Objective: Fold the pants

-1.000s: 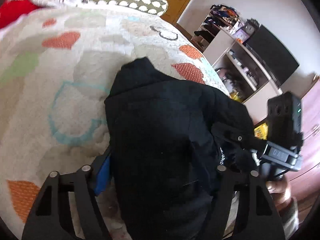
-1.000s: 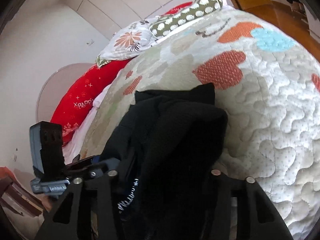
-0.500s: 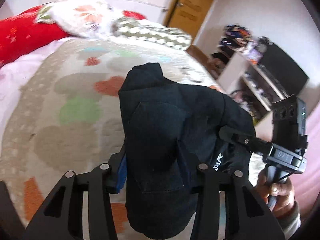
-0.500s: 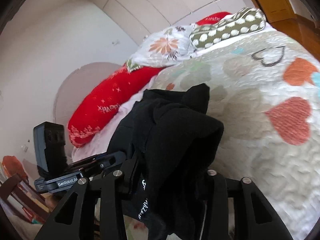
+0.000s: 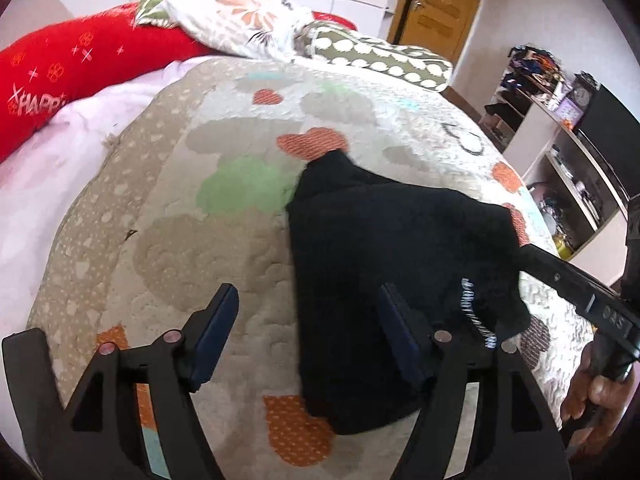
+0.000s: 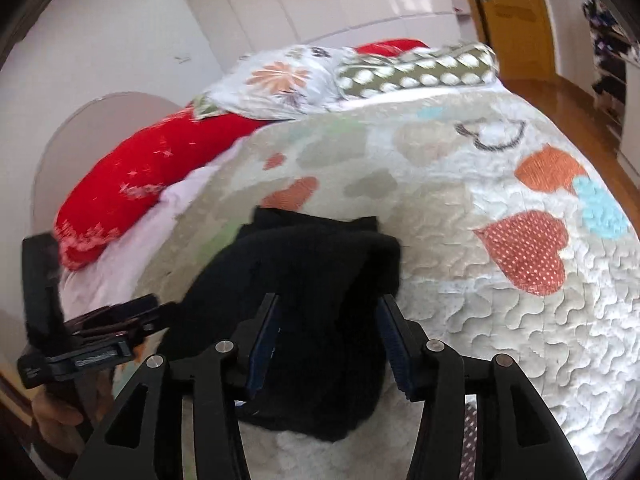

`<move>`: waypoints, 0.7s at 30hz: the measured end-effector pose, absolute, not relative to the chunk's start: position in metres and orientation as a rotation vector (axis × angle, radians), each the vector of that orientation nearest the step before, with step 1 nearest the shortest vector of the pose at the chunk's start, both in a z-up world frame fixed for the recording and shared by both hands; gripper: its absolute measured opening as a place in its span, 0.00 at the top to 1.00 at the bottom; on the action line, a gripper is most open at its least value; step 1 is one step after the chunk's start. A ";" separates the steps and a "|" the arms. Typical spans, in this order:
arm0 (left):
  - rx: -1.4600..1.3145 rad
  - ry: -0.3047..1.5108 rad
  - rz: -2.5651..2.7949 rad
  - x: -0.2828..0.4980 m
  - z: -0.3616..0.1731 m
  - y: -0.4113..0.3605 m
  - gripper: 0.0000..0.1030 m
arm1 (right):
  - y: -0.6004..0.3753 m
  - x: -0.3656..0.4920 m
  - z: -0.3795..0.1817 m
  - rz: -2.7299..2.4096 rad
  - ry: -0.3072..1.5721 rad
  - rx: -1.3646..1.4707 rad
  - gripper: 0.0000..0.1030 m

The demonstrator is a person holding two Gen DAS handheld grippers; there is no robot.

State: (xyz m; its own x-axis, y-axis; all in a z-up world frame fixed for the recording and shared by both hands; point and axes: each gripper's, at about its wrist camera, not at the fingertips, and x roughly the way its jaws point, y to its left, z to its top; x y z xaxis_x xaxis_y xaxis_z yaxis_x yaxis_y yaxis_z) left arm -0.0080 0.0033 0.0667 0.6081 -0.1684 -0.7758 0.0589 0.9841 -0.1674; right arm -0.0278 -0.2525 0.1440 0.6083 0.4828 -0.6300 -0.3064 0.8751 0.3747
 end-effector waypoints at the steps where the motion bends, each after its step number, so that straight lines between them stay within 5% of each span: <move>1: -0.118 0.900 -0.133 -0.009 0.068 -0.002 0.25 | -0.247 -0.028 0.144 0.488 0.793 0.228 0.49; 11: 0.015 0.877 -0.121 -0.025 0.059 -0.046 0.24 | -0.238 -0.041 0.124 0.467 0.856 0.189 0.48; 21: 0.038 0.745 -0.071 -0.047 0.090 -0.051 0.20 | -0.249 -0.071 0.166 0.364 0.733 0.156 0.28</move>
